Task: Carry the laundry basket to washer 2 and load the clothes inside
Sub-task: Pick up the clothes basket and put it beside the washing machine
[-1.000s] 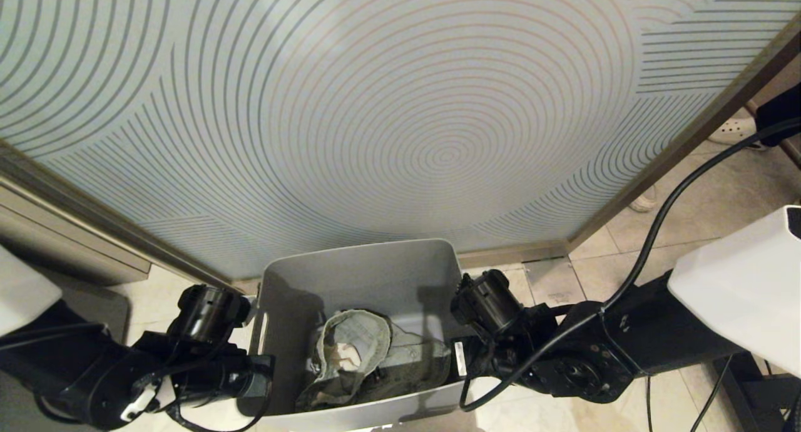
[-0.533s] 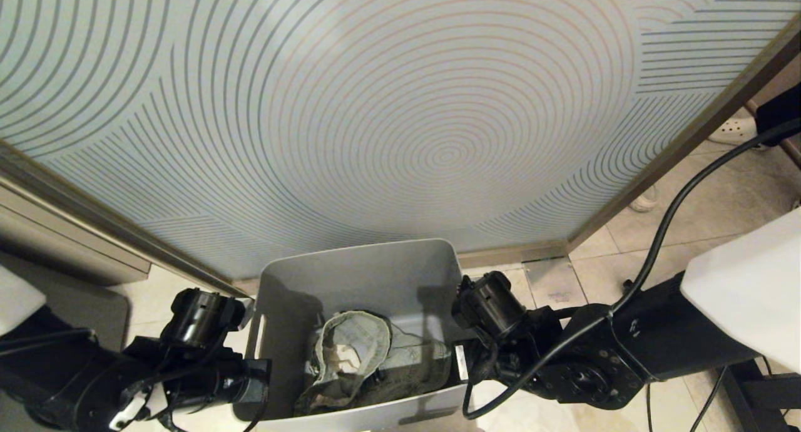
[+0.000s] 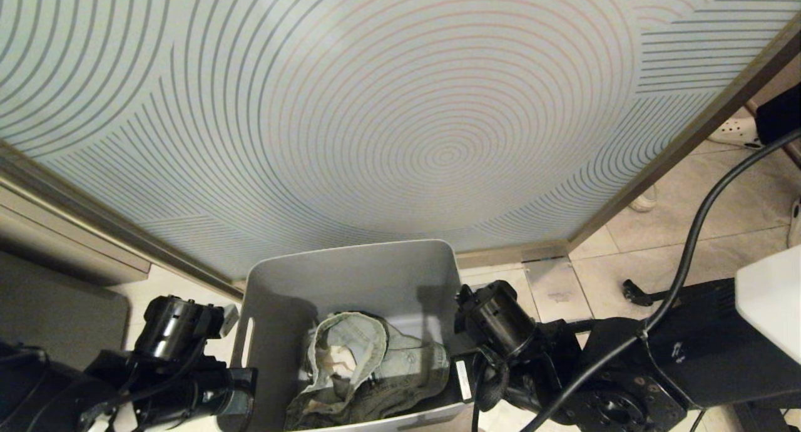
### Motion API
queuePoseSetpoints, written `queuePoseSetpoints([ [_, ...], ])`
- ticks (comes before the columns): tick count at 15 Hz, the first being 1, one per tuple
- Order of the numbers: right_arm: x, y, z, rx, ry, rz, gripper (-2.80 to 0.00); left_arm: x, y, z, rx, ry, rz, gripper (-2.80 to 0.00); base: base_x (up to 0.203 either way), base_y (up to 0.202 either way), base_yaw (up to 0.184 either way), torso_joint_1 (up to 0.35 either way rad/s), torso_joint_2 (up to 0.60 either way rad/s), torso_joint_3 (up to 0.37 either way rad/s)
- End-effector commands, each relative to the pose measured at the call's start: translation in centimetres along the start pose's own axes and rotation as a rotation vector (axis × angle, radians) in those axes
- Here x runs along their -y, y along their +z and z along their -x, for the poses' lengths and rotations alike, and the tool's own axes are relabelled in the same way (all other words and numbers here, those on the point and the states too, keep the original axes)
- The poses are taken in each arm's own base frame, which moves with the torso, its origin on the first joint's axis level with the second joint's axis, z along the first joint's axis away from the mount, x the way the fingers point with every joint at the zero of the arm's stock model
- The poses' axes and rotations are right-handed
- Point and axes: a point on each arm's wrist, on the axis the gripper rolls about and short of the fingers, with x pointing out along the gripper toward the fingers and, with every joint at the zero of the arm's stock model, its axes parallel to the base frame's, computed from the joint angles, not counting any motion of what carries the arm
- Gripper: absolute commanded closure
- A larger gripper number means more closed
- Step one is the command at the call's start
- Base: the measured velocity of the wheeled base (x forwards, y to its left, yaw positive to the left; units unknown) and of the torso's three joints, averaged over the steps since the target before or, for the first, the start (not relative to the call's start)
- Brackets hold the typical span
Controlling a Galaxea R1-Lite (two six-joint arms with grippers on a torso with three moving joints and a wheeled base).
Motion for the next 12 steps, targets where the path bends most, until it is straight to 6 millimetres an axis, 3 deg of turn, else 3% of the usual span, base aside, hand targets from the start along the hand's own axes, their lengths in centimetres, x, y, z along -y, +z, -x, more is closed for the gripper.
queuePoseSetpoints([
  [1, -0.26, -0.19, 0.79, 0.008, 0.017, 0.006, 0.0, -0.11, -0.26, 0.64, 0.015, -0.002, 0.003, 0.0, 0.0, 0.0, 0.0, 0.0, 0.0, 0.0],
  [6, -0.5, -0.18, 1.18, 0.015, 0.028, 0.011, 0.0, -0.2, -0.58, 0.84, 0.012, -0.001, 0.003, 0.0, 0.0, 0.0, 0.0, 0.0, 0.0, 0.006],
  [12, -0.5, -0.15, 1.22, 0.017, 0.027, 0.011, 0.0, -0.21, -0.61, 0.87, 0.012, -0.001, 0.003, 0.0, 0.0, 0.0, 0.0, 0.002, 0.0, 0.164],
])
